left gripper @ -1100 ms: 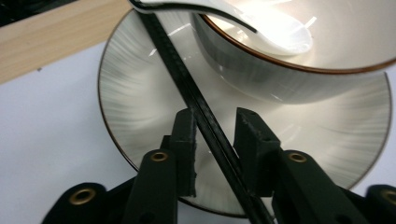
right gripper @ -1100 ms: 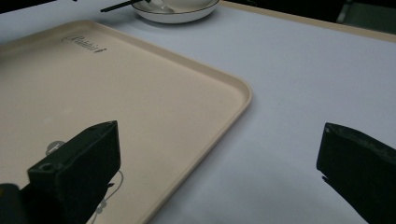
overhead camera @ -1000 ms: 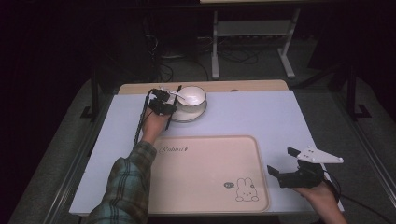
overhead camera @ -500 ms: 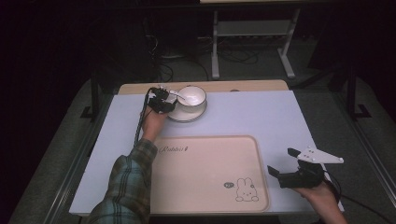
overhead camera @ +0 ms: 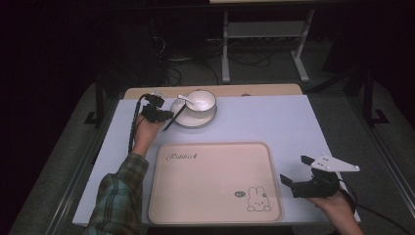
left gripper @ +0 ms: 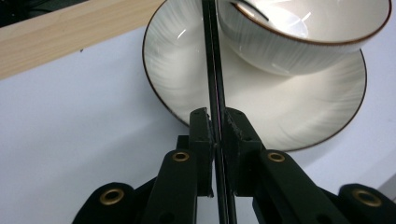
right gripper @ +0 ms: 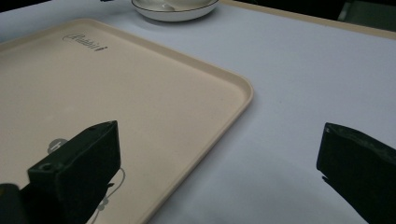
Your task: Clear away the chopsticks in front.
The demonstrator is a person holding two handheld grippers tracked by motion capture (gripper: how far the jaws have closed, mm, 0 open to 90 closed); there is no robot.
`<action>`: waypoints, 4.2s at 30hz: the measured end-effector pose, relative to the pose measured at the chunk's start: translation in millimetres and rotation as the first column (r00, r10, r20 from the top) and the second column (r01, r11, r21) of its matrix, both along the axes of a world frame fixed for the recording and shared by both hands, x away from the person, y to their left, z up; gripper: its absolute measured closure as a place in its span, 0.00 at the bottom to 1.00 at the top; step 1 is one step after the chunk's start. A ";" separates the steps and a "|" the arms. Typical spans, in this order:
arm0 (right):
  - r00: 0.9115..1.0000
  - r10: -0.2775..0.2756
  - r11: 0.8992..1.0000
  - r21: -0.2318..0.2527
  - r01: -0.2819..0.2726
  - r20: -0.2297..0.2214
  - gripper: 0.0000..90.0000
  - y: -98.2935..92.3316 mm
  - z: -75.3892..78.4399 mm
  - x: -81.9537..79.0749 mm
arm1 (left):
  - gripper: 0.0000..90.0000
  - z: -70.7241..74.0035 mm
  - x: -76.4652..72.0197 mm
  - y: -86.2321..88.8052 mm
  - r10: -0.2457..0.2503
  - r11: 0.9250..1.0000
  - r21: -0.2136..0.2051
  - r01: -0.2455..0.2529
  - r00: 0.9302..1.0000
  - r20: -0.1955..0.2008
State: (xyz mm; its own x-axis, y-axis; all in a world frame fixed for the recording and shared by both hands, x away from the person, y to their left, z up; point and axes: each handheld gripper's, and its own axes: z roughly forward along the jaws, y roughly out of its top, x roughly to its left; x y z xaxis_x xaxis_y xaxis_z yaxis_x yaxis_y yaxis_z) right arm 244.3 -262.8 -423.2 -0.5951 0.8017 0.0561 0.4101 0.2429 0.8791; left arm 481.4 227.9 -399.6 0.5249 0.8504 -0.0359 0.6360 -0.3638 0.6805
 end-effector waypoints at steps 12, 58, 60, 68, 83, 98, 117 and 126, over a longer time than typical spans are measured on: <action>1.000 -0.006 1.000 0.003 0.006 -0.002 0.00 -1.6 -0.7 0.4 | 0.90 -12.0 -0.6 5.6 0.014 1.000 -0.010 -0.014 0.999 -0.037; 1.000 -0.004 1.000 0.001 0.004 0.000 0.00 -1.7 -0.2 -1.0 | 0.95 -0.4 -99.8 84.6 -0.010 0.997 -0.078 0.010 1.000 -0.006; 1.000 -0.004 1.000 0.002 0.004 0.001 0.00 -1.6 -0.1 -1.1 | 0.95 0.0 -109.4 87.5 -0.020 0.995 -0.098 0.019 1.000 -0.009; 1.000 -0.001 1.000 -0.005 0.001 0.004 0.00 -0.4 0.2 -1.3 | 0.95 1.8 -146.9 82.8 -0.106 0.983 -0.152 0.102 0.994 -0.016; 1.000 0.022 1.000 -0.018 -0.022 0.010 0.00 4.1 0.5 0.5 | 0.95 -9.4 -182.8 24.5 -0.309 0.947 -0.112 0.302 0.949 -0.056; 0.999 0.052 0.998 -0.028 -0.052 0.005 0.00 9.1 -0.8 7.5 | 0.94 -34.7 -182.0 7.0 -0.343 0.939 -0.011 0.344 0.931 -0.127; 0.998 0.055 0.998 -0.029 -0.055 0.003 0.00 11.0 -0.5 5.6 | 0.27 -14.7 -154.8 15.8 -0.248 0.968 -0.059 0.244 0.966 -0.078; 0.999 0.049 0.998 -0.027 -0.049 0.002 0.00 10.5 -0.8 5.6 | 0.16 8.5 -102.3 6.6 -0.249 0.968 -0.011 0.249 0.968 -0.020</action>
